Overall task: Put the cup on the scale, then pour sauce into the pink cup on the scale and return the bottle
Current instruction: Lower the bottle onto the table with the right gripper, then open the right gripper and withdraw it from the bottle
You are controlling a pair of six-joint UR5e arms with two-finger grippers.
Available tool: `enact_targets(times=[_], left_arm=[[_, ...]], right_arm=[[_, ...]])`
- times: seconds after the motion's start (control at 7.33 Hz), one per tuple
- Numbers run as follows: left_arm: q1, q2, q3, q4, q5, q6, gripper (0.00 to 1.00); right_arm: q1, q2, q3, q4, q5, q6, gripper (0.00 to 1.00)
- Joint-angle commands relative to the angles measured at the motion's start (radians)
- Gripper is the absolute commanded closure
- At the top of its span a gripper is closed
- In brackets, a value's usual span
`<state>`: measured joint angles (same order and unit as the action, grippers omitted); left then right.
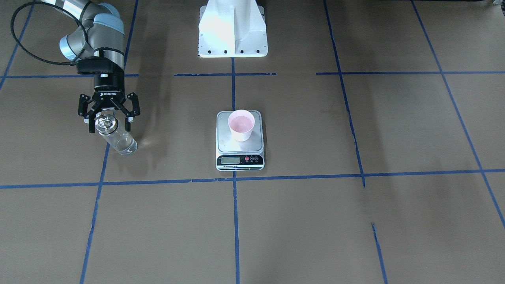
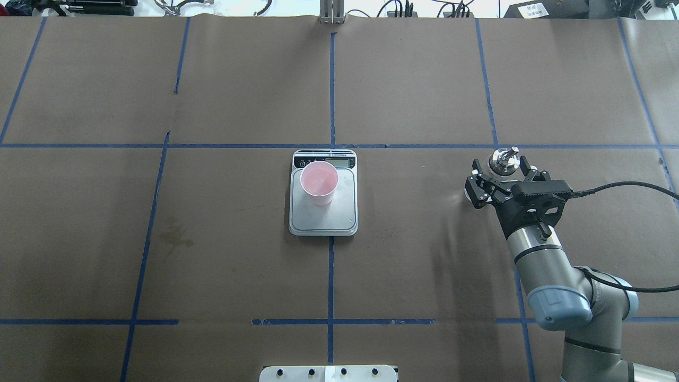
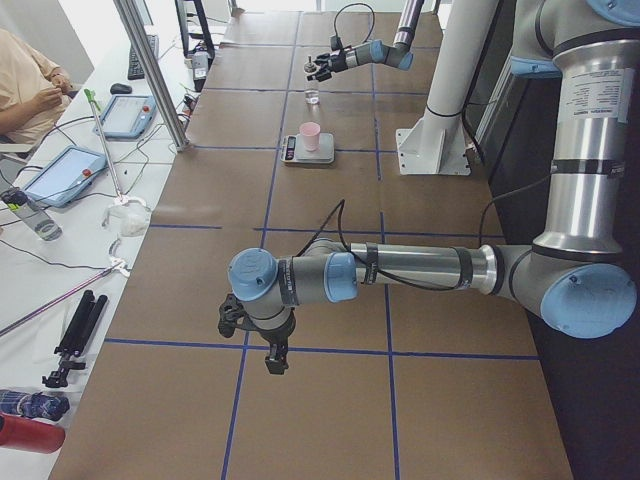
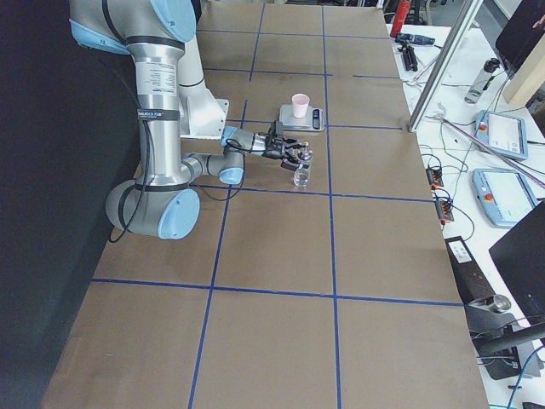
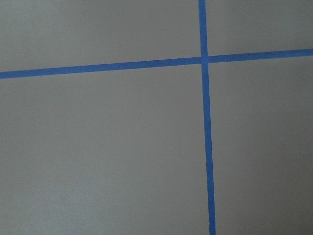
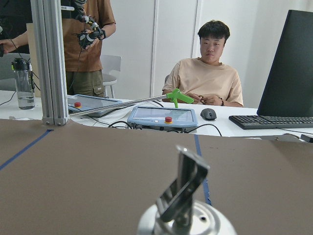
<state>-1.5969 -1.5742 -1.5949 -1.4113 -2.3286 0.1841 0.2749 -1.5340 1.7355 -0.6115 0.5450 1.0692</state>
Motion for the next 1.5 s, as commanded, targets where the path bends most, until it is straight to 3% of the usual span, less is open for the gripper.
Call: enact_targets(times=[0.0,0.55,0.68,0.95,1.23,1.36], left_arm=[[0.0,0.0,0.0,0.0,0.0,0.0,0.0],[0.0,0.0,0.001,-0.002,0.0,0.0,0.0],[0.0,0.0,0.0,-0.002,0.0,0.0,0.0],[0.0,0.002,0.0,-0.002,-0.002,0.002,0.0],[0.0,0.002,0.001,-0.002,-0.002,0.002,0.0],[0.0,0.003,0.0,-0.002,-0.002,0.002,0.0]], right_arm=[[-0.031,-0.002,0.003,0.007,-0.043,-0.051,0.0],[-0.115,-0.029,-0.01,0.03,-0.124,-0.037,0.0],[-0.159,-0.079,-0.011,0.132,-0.16,-0.037,0.0],[-0.233,-0.121,-0.022,0.187,-0.241,-0.037,0.0],[-0.249,-0.153,-0.024,0.275,-0.243,-0.044,0.0],[-0.246,-0.226,-0.024,0.289,-0.22,-0.064,0.0]])
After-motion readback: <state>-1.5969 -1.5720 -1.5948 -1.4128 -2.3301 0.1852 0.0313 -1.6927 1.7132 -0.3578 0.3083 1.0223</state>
